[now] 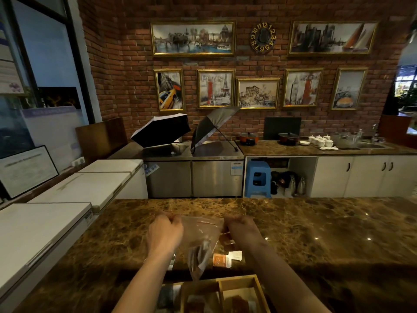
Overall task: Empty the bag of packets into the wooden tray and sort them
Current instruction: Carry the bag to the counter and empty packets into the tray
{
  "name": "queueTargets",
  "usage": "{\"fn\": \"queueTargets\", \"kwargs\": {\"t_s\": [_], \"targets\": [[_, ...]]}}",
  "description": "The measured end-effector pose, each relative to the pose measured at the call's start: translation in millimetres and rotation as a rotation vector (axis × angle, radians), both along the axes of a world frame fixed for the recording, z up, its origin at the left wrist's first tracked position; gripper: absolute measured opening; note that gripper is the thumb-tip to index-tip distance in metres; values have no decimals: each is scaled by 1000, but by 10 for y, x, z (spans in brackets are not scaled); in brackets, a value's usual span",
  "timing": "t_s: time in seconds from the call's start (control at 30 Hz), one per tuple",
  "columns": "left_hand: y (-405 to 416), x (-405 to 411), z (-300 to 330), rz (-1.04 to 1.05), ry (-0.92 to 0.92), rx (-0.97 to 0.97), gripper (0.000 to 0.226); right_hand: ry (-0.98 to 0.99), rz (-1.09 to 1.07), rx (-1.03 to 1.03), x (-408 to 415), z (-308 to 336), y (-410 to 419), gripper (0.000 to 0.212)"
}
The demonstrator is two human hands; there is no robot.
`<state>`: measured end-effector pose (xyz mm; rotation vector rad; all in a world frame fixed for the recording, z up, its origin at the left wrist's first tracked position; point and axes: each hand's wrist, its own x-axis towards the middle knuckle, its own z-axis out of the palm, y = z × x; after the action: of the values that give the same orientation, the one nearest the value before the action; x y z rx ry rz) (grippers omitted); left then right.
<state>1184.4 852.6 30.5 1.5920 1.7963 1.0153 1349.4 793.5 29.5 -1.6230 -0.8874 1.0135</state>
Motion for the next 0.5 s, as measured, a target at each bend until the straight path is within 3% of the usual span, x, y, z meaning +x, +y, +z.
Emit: {"fn": "queueTargets", "kwargs": {"t_s": [0.2,0.37,0.5], "targets": [[17,56,-20,-87,-222,-108,16,87,20,6,98,-118,-17,28],[-37,107,97,-165,-352,-120,22,239,70,-144,252,-504,-95,25],[-73,146,202,-239,-660,-162,26,363,192,-217,287,-833,-137,34]]}}
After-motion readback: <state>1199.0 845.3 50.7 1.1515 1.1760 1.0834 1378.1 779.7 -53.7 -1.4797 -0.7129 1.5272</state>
